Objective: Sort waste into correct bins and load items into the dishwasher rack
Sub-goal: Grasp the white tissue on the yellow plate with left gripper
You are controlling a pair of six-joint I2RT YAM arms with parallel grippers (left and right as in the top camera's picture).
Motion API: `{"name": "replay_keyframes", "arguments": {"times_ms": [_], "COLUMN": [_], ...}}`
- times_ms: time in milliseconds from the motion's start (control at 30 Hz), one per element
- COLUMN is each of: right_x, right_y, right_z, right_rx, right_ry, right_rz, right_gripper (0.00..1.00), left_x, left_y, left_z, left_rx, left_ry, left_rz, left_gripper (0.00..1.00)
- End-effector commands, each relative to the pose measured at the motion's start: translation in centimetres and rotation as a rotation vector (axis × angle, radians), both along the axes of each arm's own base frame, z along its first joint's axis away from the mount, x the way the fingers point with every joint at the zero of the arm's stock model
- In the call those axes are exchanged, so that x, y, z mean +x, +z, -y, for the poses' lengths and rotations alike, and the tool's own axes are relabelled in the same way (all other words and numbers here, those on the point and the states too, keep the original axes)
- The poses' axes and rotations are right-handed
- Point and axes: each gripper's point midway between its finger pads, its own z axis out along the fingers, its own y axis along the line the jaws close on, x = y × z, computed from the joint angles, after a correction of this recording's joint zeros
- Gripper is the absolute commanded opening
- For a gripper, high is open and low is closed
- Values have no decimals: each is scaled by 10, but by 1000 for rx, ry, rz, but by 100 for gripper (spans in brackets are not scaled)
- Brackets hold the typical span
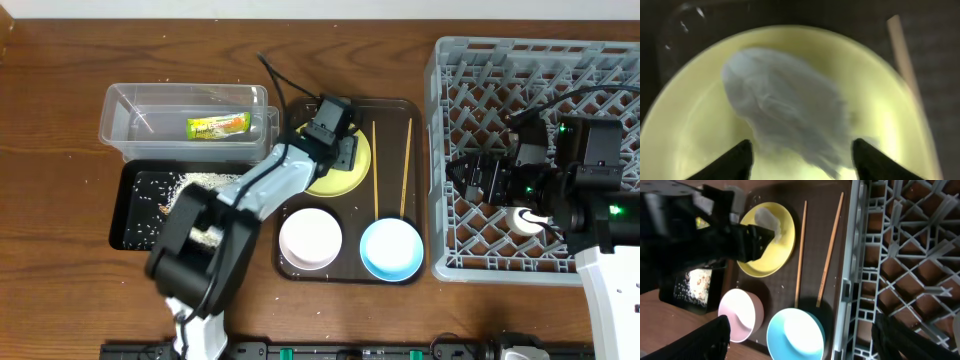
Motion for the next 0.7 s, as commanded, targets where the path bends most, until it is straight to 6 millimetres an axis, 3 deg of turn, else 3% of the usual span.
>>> {"name": "replay_keyframes", "arguments": {"times_ms": [0,67,133,233,300,400,500,633,667], "right_x": [-2,-3,-3,-2,-2,-2,0,1,1], "right_y": [2,1,1,0,1,1,1,2,2], "right_z": [-3,-3,-2,0,0,0,0,0,0], "right_rx": [-10,-10,-17,-25,-25,-26,-25,-25,-25], "right_ry": [22,22,18,12,12,12,12,12,12], "right_rz": [6,-1,-2,1,1,2,9,14,16], "right_gripper": [89,89,89,89,89,89,89,89,89], "left_x": [4,1,0,0,3,7,8,16,20], "left_y": [-8,-2,21,76,121,159,166,141,135], "left_z": [-9,-5,2,1,-17,-59,-105,-168,-179], "left_rx": [47,24,-25,-73,-72,-22,37,81,79], "left_ry": [5,-8,-23,-14,34,144,250,399,434], "left_rz": [2,-7,9,84,178,267,264,198,187], "left_gripper": [35,13,6,6,6,6,6,7,17]}}
